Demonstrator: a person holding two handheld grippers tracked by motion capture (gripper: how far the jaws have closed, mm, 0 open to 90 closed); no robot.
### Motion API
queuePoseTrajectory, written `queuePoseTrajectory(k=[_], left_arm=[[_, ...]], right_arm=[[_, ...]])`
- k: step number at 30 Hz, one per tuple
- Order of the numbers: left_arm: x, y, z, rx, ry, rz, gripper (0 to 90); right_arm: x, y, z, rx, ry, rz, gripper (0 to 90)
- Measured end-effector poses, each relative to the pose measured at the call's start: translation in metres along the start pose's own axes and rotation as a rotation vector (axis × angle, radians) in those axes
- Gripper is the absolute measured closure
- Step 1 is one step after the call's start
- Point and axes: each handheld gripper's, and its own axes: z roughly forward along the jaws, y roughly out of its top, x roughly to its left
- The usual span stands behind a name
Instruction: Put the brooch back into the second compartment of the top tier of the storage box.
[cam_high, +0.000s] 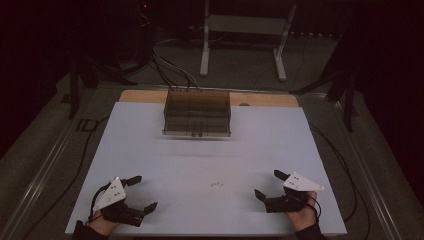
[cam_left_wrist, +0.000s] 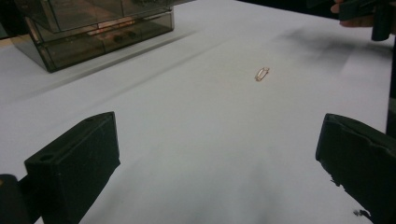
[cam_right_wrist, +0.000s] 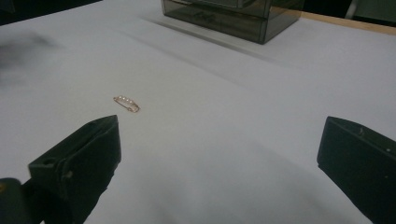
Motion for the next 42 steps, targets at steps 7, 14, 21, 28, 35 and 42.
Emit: queuePoseTrajectory(k=[7, 14, 21, 28, 35, 42], left_arm=[[0.0, 0.0, 0.002, 0.009, -0.001, -0.005, 0.6], [-0.001, 0.001, 0.001, 0.01, 0.004, -0.006, 0.6], [-0.003, 0.001, 0.001, 0.011, -0.002, -0.001, 0.6], [-0.003, 0.002, 0.002, 0.013, -0.004, -0.008, 0.6], [-0.004, 0.002, 0.002, 0.015, -0.012, -0.008, 0.6], [-0.004, 0.003, 0.001, 0.004, -0.014, -0.005, 0.6]], right_arm=[[0.0, 0.0, 0.001, 0.015, 0.002, 0.001, 0.0], [-0.003, 0.0, 0.002, 0.033, 0.001, 0.019, 0.0], [-0.001, 0.007, 0.001, 0.03, 0.007, 0.024, 0.0], [-0.003, 0.02, -0.006, 0.026, -0.008, 0.068, 0.0], [-0.008, 0.041, -0.015, 0.0, -0.019, 0.055, 0.0], [-0.007, 0.062, -0.016, -0.015, -0.012, 0.012, 0.0]])
